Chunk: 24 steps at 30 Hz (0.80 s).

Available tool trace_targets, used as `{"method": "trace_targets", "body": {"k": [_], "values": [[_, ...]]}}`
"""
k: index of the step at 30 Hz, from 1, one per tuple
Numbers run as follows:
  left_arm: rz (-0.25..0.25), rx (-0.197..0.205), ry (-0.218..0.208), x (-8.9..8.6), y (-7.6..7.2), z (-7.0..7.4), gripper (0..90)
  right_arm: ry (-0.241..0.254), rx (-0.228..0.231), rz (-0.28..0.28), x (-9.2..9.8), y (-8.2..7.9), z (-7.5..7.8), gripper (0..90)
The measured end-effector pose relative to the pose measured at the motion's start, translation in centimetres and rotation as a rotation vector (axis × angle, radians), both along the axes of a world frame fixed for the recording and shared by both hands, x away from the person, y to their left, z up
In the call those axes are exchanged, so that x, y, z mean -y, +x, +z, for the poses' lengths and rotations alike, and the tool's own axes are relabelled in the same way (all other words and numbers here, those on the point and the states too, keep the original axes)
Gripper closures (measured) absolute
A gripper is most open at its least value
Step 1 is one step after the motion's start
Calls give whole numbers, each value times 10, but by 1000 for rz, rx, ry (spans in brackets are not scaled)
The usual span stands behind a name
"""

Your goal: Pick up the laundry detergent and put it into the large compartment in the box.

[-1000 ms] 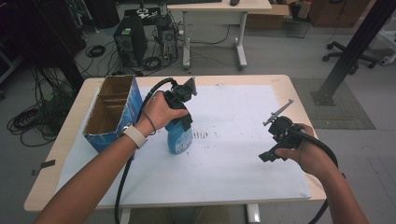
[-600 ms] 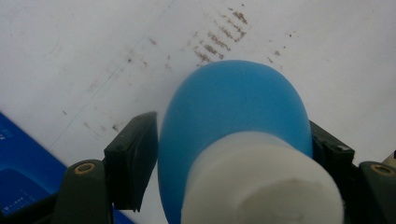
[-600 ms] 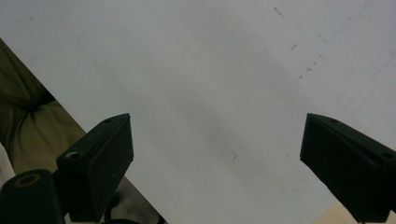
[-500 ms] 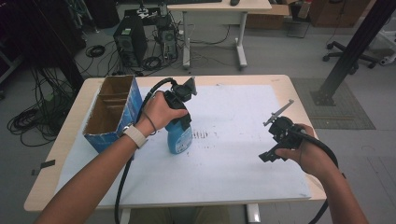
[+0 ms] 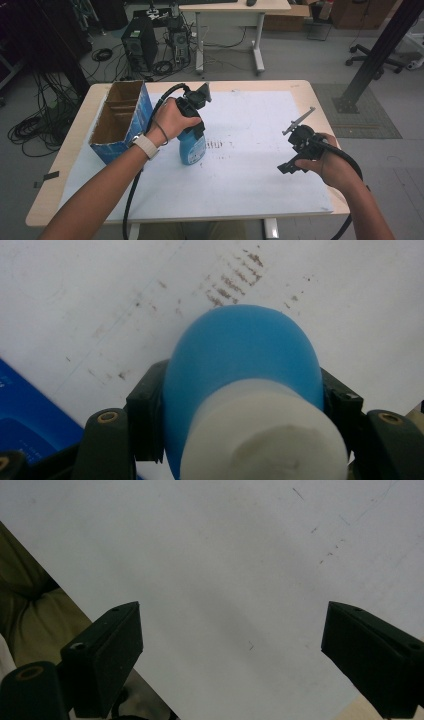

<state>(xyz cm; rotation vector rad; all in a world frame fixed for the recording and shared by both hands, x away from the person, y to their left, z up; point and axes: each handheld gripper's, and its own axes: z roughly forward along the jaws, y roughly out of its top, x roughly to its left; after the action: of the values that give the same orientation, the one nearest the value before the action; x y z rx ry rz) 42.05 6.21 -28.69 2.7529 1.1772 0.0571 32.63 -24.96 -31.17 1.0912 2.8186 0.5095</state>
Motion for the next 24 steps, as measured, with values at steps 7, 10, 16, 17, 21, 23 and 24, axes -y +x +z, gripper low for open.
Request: {"method": "trace_targets", "body": {"k": [7, 10, 16, 17, 21, 23, 24], "values": [[1, -1, 3, 0, 0, 1, 372, 0, 2, 0, 0, 0, 1, 100], [8, 1, 1, -1, 1, 2, 372, -1, 1, -1, 1, 0, 2, 100], [14, 4, -2, -3, 0, 8, 372, -2, 3, 0, 1, 0, 2, 100], [15, 7, -4, -3, 0, 10, 372, -1, 3, 0, 1, 0, 2, 100], [15, 17, -1, -4, -2, 16, 372, 0, 6, 1, 0, 0, 3, 100], [20, 19, -1, -4, -3, 19, 372, 0, 7, 0, 0, 0, 3, 100], [22, 19, -2, -5, -3, 21, 372, 0, 8, 1, 0, 0, 3, 100]]}}
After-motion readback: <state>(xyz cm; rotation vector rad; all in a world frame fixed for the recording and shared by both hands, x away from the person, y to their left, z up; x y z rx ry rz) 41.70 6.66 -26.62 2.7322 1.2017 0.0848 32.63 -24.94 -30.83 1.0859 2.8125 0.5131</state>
